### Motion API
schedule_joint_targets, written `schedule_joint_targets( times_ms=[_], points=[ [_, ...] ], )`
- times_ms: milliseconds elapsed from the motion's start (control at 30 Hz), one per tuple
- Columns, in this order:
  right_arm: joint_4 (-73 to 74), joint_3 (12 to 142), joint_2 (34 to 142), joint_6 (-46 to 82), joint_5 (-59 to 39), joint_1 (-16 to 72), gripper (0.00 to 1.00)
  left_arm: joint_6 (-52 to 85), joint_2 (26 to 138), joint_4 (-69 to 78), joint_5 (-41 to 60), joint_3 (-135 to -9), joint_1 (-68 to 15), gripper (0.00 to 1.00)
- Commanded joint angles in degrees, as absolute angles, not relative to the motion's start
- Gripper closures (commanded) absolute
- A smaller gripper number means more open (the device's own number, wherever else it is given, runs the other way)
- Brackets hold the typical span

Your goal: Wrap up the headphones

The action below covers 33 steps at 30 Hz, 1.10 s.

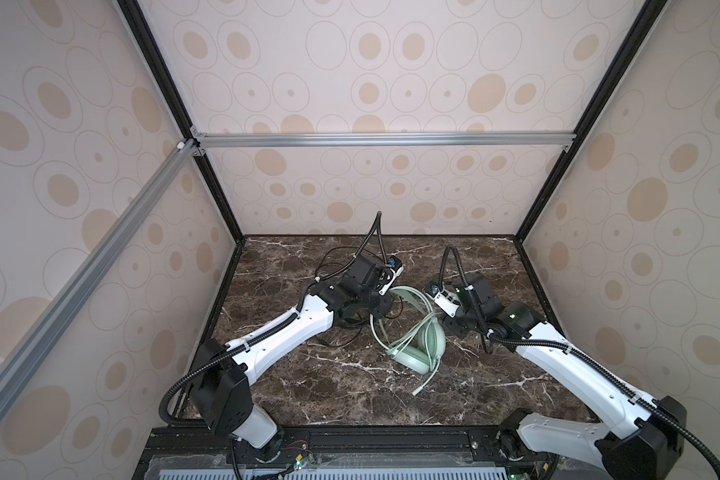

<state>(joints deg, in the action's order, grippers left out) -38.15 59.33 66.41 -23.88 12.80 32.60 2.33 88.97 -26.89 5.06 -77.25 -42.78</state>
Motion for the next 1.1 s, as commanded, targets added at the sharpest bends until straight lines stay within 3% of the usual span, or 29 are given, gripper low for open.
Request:
schedule_joint_targets(
  times_ms=[0, 67, 267, 333, 433, 833, 1067],
  points=[
    [-38.28, 58.58, 65.49, -20.57, 11.44, 31.25, 0.45, 4.66, 89.91, -27.68, 7.32, -82.92, -42.44, 1.00],
    [-38.64, 58.83, 66.28, -19.18, 10.49, 29.84, 0.37, 4.81, 89.83, -27.71, 7.71, -82.83, -42.36, 1.00],
    [-39.58, 61.09, 67.15, -14.67, 11.45, 26.95, 0.26, 6.79, 91.40, -30.48, 7.57, -85.12, -41.67, 1.00],
    [-40.67, 63.03, 66.72, -13.45, 12.83, 26.17, 0.11, 8.03, 92.46, -31.09, 7.65, -86.56, -41.26, 1.00],
    [-42.13, 66.78, 66.21, -12.36, 16.19, 25.67, 0.00, 10.43, 94.63, -30.98, 7.55, -88.99, -40.76, 1.00],
    [-43.28, 73.86, 63.55, -7.53, 20.96, 25.61, 0.00, 24.52, 113.24, -25.34, 8.96, -104.53, -38.87, 1.00],
    [-43.99, 74.50, 62.45, -5.60, 19.89, 25.64, 0.00, 30.82, 130.10, -28.49, 7.78, -124.75, -38.50, 1.00]
  ],
)
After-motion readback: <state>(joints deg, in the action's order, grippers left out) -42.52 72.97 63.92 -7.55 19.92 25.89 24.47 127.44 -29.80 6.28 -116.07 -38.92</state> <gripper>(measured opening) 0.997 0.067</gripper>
